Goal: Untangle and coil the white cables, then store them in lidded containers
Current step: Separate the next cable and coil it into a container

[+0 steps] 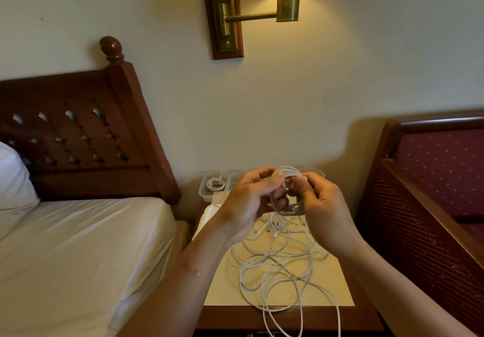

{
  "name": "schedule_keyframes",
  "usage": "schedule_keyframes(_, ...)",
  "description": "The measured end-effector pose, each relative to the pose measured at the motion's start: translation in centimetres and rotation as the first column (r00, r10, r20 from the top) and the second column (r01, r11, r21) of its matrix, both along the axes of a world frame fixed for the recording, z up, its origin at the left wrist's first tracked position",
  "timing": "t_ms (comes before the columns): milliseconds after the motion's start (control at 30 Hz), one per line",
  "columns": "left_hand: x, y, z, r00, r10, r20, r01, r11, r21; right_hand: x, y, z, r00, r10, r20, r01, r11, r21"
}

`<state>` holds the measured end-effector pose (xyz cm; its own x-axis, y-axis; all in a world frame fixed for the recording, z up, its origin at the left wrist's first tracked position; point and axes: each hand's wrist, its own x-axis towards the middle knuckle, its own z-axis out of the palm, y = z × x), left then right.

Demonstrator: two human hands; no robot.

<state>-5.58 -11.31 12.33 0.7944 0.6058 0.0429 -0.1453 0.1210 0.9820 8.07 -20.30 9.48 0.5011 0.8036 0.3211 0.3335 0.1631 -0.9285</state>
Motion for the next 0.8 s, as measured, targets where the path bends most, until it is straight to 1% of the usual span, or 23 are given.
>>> schedule_keyframes(33, -0.2, 0.1, -0.1, 0.998, -0.051, 0.034, 0.053, 0.998, -0.035, 0.1, 0.0, 0.0, 1.0, -0.019, -0.018, 0.019, 1.0, 0.011)
schedule_keyframes(67, -0.4, 0.2, -0.4, 0.997, -0.065, 0.05, 0.068, 0.997, -0.044, 0.2, 0.1, -0.2, 1.0, -0.025, -0.019, 0.025, 1.0, 0.013)
schedule_keyframes(133, -0.6, 0.3, -0.9, 0.998, -0.018, 0.056, 0.02, 0.999, -0.037, -0.2, -0.1, -0.1, 0.998, 0.029, -0.052, -0.029, 1.0, -0.011)
schedule_keyframes(167, -0.6, 0.4, -1.2, 0.998, 0.02, 0.066, -0.017, 0.999, -0.045, -0.5, -0.1, -0.1, 0.988, 0.085, -0.131, -0.087, 0.996, -0.012)
schedule_keyframes(200, -0.6, 0.5, -1.5, 0.995, 0.061, 0.075, -0.057, 0.997, -0.056, -0.8, 0.0, 0.0, 0.949, 0.163, -0.271, -0.166, 0.986, 0.009)
schedule_keyframes(233, -0.5, 0.7, -1.7, 0.992, 0.101, 0.079, -0.096, 0.993, -0.063, -1.0, 0.0, 0.2, 0.88, 0.235, -0.413, -0.242, 0.97, 0.036)
schedule_keyframes(267, -0.5, 0.8, -1.9, 0.988, 0.14, 0.072, -0.136, 0.989, -0.057, -1.0, -0.1, 0.3, 0.807, 0.29, -0.515, -0.302, 0.951, 0.062)
schedule_keyframes(300, -0.5, 0.8, -2.1, 0.984, 0.17, 0.058, -0.168, 0.985, -0.037, -0.9, -0.1, 0.5, 0.762, 0.325, -0.56, -0.347, 0.935, 0.071)
schedule_keyframes(333, -0.4, 0.8, -2.2, 0.982, 0.185, 0.044, -0.185, 0.983, -0.016, -0.8, -0.1, 0.6, 0.751, 0.352, -0.559, -0.384, 0.921, 0.064)
schedule_keyframes(467, -0.7, 0.7, -2.2, 0.989, 0.136, 0.058, -0.134, 0.99, -0.05, 0.1, 0.1, 0.5, 0.834, 0.443, -0.329, -0.477, 0.879, -0.024)
schedule_keyframes(533, -0.8, 0.8, -2.2, 0.988, 0.132, 0.078, -0.125, 0.988, -0.09, 0.4, 0.1, 0.2, 0.83, 0.456, -0.321, -0.492, 0.87, -0.036)
schedule_keyframes(633, -0.4, 0.4, -2.4, 0.975, 0.2, 0.095, -0.192, 0.977, -0.088, 0.5, 0.0, 0.3, 0.791, 0.486, -0.371, -0.514, 0.857, 0.025)
schedule_keyframes(700, 0.1, 0.0, -2.4, 0.968, 0.236, 0.089, -0.231, 0.971, -0.064, 0.2, 0.2, 0.3, 0.846, 0.426, -0.322, -0.43, 0.901, 0.064)
schedule_keyframes(800, 0.5, -0.1, -2.2, 0.971, 0.221, 0.088, -0.216, 0.974, -0.065, -0.8, 0.2, 0.4, 0.95, 0.263, -0.17, -0.253, 0.964, 0.081)
